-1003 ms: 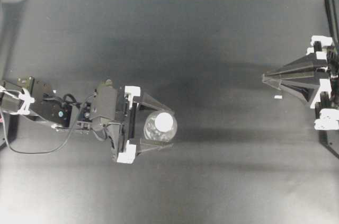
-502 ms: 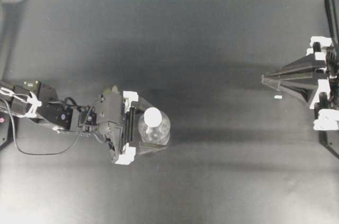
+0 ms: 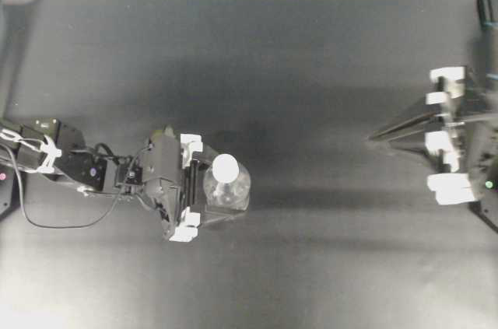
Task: Open the bottle cap by holding the bottle with the left arm and twisting the cap with the right arm.
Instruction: 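Swing the right gripper over the bottle's white cap, then lower the right gripper onto the white cap and close it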
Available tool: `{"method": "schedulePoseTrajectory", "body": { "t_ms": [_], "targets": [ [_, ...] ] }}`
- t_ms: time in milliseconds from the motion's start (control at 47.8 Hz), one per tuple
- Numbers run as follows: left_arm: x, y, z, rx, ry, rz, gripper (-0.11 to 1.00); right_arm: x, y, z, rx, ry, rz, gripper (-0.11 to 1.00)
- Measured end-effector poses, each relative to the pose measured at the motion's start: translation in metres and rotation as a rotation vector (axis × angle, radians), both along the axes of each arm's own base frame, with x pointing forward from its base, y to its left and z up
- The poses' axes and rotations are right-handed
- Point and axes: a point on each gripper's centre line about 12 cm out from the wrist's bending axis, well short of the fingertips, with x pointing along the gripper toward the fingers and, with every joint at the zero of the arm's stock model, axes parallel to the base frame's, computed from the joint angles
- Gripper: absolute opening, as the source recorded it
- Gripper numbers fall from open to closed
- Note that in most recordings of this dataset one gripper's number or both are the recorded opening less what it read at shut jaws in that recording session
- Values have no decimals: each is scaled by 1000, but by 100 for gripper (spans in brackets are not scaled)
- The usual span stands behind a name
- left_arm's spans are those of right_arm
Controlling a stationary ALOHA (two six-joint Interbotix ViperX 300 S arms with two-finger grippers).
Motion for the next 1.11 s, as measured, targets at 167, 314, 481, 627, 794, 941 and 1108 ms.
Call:
{"method": "schedulePoseTrajectory", "body": {
  "t_ms": [167,314,481,627,794,941,1108],
  "targets": [
    [-1,-1,-1,5,1,-4,82,26,5,15,20,181,3,0],
    [-1,-2,-1,6,-2,-10,82,51,9,21,41,338,3,2],
    [-1,-3,0,16,-6,-15,82,82,16,29,74,484,16,27],
    [-2,-3,-1,18,-5,-14,82,113,20,36,114,567,-4,65],
    [-2,-3,-1,19,-5,-16,82,148,23,46,215,638,-115,81],
    [-2,-3,0,18,-5,-14,82,172,24,45,314,733,-256,80],
    [-2,-3,-1,23,-5,-17,82,197,26,46,359,756,-318,80]
  ]
}}
